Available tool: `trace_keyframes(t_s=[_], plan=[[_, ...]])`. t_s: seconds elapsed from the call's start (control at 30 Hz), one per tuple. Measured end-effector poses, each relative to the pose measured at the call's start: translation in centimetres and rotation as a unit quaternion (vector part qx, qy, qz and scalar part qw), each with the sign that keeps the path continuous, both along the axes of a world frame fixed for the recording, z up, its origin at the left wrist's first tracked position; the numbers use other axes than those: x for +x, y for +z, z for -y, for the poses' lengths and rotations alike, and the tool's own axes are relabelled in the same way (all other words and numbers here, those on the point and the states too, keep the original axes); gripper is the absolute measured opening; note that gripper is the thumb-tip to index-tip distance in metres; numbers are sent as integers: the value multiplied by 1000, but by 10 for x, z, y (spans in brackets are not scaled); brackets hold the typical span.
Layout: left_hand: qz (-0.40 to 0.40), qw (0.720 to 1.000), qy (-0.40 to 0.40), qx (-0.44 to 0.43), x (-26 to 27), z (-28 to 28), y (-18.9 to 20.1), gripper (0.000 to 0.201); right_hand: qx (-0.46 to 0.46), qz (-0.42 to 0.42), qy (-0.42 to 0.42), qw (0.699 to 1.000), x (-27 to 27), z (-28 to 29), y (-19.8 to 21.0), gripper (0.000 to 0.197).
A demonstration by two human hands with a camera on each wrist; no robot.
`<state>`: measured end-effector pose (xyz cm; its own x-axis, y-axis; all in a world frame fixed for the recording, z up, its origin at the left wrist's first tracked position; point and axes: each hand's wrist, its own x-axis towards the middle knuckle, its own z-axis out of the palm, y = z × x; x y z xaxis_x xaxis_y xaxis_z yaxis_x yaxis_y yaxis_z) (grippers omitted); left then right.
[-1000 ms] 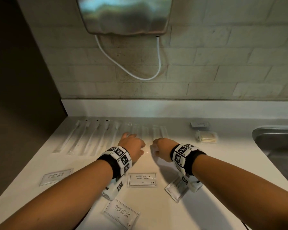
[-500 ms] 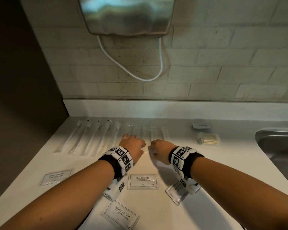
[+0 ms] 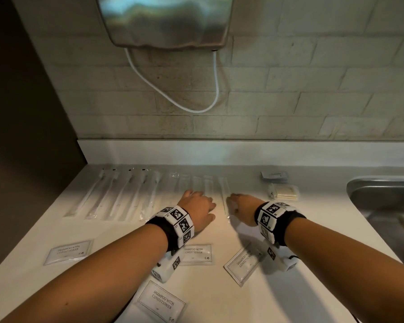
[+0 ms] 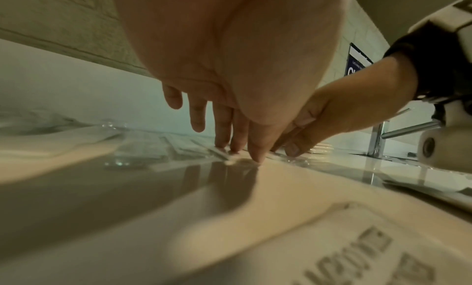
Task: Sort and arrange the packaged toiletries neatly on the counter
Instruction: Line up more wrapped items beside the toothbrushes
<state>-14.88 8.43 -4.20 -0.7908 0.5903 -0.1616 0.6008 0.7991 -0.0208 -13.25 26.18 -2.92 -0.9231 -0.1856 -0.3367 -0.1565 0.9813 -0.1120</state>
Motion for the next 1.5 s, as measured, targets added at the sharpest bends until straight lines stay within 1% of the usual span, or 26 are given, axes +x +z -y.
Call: trace_keyframes(t_s=[0.03, 0.1, 0.13, 0.23, 0.27, 0.3, 0.37, 0.43, 0.5, 0.63, 0.73, 0.93, 1.0, 1.07, 1.13, 1.17, 1.23, 1.27, 1.33, 1.4, 1.5], plan=[[-4, 1000, -2, 0, 0, -2, 0, 38, 3, -1, 3, 1000, 2, -2, -2, 31], [-8, 1000, -1, 6, -1, -5, 0, 36, -5, -12, -5, 1000, 6, -3, -6, 29], [-9, 1000, 1, 9, -2, -7, 0, 35, -13, -18, -7, 1000, 7, -3, -8, 32], [-11, 1000, 7, 8, -3, -11, 0, 33, -34, -19, -5, 999, 9, 0, -10, 50], [-11, 1000, 9, 5, -3, -11, 0, 34, -34, -17, -2, 999, 9, 1, -11, 52], [-10, 1000, 11, 6, -4, -12, -1, 35, -33, -15, 2, 999, 7, 2, -12, 47], [-12, 1000, 16, 19, -5, -11, -2, 36, -27, -11, 5, 1000, 4, 2, -13, 29], [-18, 999, 26, 27, -4, -10, -3, 40, -17, -9, 9, 1000, 3, 2, -12, 21], [-19, 999, 33, 25, -4, -9, -4, 42, -10, -10, 17, 1000, 3, 4, -11, 21], [-11, 999, 35, 23, -4, -8, -3, 44, -28, -12, 6, 1000, 1, 6, -13, 25], [-15, 999, 31, 21, -4, -9, -1, 42, -39, -15, 2, 999, 1, 5, -14, 22], [-14, 999, 31, 12, -4, -9, 1, 37, -32, -10, -3, 999, 1, 5, -13, 19], [-5, 999, 42, 34, -2, -5, 5, 41, -36, -6, -6, 999, 3, 7, -8, 30], [-4, 994, 68, 90, -3, 2, 10, 46, -53, -18, -14, 998, 7, 10, 0, 42], [-20, 987, 95, 131, -6, 17, 14, 43, -76, -57, -15, 995, 8, 15, 7, 44], [-31, 985, 105, 137, -9, 26, 15, 39, -84, -73, -5, 994, 8, 20, 10, 44], [-40, 987, 116, 107, -14, 45, 15, 29, -86, -88, 28, 992, 5, 31, 10, 44], [-40, 989, 116, 83, -14, 53, 14, 27, -81, -90, 45, 992, 2, 39, 10, 45], [-30, 992, 112, 45, -12, 66, 9, 29, -52, -88, 75, 992, -3, 53, 7, 47], [-12, 994, 107, 22, -10, 72, 3, 35, -13, -62, 85, 994, -8, 64, 3, 50], [4, 995, 104, 4, -7, 72, 1, 43, 26, -34, 95, 995, -13, 73, -4, 44]])
